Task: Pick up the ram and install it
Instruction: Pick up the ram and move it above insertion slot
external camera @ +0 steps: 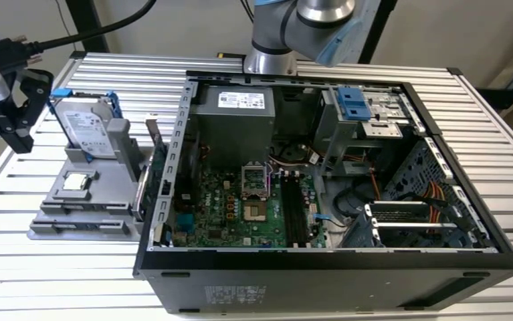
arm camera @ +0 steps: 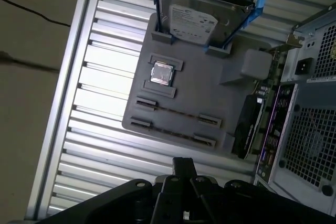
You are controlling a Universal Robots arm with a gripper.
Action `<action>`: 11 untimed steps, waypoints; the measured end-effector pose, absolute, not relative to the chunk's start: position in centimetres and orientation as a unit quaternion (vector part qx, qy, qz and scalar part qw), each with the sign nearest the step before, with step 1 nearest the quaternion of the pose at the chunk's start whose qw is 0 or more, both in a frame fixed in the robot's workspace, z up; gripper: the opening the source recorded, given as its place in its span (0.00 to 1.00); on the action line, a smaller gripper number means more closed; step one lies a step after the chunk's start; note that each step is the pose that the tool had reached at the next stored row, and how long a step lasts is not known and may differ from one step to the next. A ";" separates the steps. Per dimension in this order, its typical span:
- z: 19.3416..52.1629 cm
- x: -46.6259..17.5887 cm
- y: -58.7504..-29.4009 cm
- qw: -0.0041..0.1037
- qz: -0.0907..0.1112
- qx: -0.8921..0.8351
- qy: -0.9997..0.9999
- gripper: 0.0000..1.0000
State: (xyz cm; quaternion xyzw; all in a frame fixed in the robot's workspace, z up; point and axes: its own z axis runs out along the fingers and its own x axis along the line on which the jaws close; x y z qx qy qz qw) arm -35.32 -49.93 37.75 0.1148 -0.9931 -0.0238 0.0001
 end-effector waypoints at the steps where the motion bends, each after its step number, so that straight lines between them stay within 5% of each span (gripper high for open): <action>1: 37.8 -35.3 -49.9 0.000 -0.024 0.116 -0.993 0.00; 11: 37.8 -35.3 -49.9 0.000 -0.024 0.124 -0.992 0.00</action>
